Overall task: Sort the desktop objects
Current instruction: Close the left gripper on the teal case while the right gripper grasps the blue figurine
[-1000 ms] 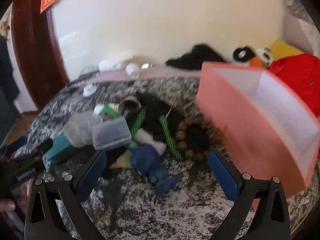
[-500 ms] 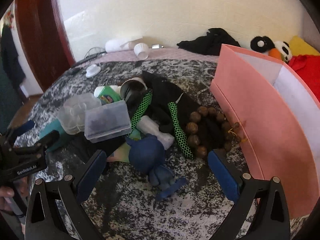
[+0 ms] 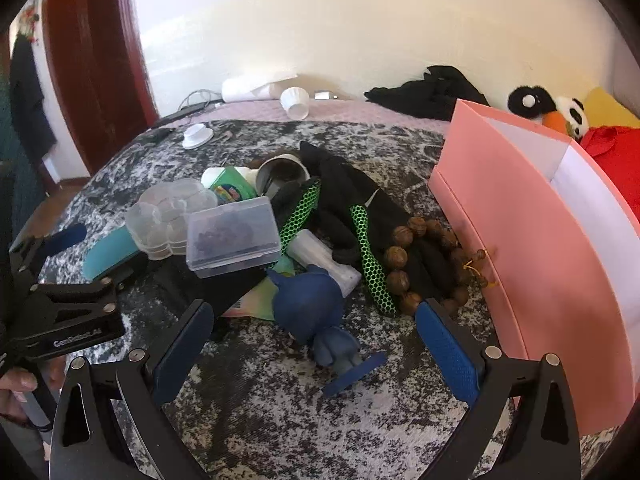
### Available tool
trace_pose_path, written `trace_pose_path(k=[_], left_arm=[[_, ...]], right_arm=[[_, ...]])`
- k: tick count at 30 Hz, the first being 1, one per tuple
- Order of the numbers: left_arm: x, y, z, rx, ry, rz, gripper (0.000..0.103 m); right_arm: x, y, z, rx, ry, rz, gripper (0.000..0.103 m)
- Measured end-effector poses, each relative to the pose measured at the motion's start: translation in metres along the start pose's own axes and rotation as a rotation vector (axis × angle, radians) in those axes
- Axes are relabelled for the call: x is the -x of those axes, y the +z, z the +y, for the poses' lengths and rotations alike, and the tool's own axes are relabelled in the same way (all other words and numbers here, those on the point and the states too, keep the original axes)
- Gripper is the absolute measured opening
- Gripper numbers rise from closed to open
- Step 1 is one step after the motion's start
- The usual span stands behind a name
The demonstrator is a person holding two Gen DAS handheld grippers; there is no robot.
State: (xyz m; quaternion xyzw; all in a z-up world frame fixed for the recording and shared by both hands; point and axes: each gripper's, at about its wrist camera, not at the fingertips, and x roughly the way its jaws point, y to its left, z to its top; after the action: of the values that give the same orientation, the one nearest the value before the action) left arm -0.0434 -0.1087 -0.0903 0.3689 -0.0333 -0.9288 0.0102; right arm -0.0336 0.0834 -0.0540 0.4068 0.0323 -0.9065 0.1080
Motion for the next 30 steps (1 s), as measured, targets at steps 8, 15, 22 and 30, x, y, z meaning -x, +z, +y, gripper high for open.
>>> trace_pose_path(k=[8, 15, 22, 30], left_arm=[[0.008, 0.001, -0.001, -0.006, 0.007, -0.016, 0.103], [0.010, -0.001, 0.004, -0.002, 0.008, -0.007, 0.103], [0.003, -0.007, 0.027, 0.048, -0.010, 0.038, 0.103], [-0.022, -0.012, 0.018, -0.020, 0.014, 0.082, 0.103]], right_arm=[[0.005, -0.003, 0.003, 0.012, -0.003, -0.008, 0.103], [0.007, -0.002, 0.003, 0.016, -0.008, -0.013, 0.103], [-0.006, 0.002, 0.013, 0.066, 0.009, 0.009, 0.103], [-0.028, 0.001, 0.018, 0.112, 0.009, 0.061, 0.103]])
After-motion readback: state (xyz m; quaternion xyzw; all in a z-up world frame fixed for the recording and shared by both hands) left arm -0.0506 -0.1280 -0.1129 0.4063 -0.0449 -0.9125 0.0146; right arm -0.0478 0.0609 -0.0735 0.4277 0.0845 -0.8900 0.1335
